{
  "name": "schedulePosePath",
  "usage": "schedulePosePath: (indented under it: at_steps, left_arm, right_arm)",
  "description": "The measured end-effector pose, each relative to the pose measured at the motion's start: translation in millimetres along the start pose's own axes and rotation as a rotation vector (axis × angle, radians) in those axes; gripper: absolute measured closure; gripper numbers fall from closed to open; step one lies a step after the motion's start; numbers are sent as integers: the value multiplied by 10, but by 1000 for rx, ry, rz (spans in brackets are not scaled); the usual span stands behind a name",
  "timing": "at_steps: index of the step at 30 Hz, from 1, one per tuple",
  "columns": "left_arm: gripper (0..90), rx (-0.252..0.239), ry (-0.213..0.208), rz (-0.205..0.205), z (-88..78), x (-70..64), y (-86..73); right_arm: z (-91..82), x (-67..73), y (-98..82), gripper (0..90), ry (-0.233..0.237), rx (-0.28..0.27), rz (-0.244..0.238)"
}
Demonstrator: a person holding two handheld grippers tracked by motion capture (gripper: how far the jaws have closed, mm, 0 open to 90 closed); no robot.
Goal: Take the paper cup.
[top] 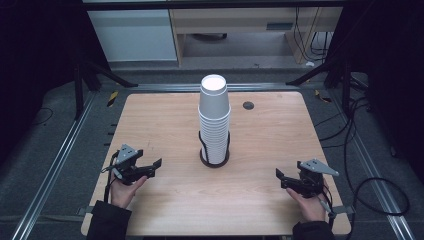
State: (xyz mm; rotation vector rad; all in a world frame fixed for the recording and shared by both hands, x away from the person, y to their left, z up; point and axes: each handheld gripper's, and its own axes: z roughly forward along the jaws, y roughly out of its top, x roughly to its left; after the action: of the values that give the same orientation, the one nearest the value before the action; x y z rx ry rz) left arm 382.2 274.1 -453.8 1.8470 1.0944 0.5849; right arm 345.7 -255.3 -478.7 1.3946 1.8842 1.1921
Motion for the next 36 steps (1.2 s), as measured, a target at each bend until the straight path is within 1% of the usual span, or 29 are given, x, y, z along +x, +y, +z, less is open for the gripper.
schedulePosePath:
  at_steps: [2,6,7,9,11,12,14,16,18,20,23,25,27,29,33,36]
  left_arm:
    - [164,11,-12,7,10,-12,-2]
    - [168,32,-24,18,32,-30,-10]
    - [167,37,-24,25,35,-33,-11]
    - [166,45,-33,30,36,-37,-10]
    - [163,47,-29,31,33,-40,-10]
    - [163,50,-36,31,36,-37,-11]
    - [160,54,-28,37,42,-38,-16]
    - [160,55,-32,38,48,-37,-16]
    - [160,58,-30,42,54,-40,-16]
    - [159,59,-32,43,58,-40,-19]
    - [159,62,-35,45,64,-41,-21]
    - [160,63,-37,47,69,-43,-21]
    - [160,67,-37,53,76,-45,-23]
    - [160,68,-39,53,81,-50,-23]
    - [159,74,-40,52,90,-48,-24]
    - [159,79,-42,56,90,-45,-24]
  right_arm:
    - [2,8,9,132,14,-4,-10]
    - [21,57,45,136,35,-3,-29]
    - [23,70,63,136,47,-4,-31]
    - [20,104,114,135,69,1,-40]
    - [3,141,180,136,79,-10,-55]
    - [-10,159,223,138,85,-24,-58]
    - [-41,182,330,138,99,-50,-67]
    - [-70,199,462,138,112,-78,-65]
    - [-102,216,604,139,113,-117,-77]
    - [-132,244,747,138,121,-147,-77]
    - [-175,310,949,139,135,-190,-79]
    - [-201,365,1076,139,143,-218,-89]
    - [-224,426,1191,139,164,-248,-88]
    - [-241,488,1290,139,174,-269,-102]
    - [-258,603,1467,135,203,-295,-127]
    - [-265,674,1592,132,223,-314,-134]
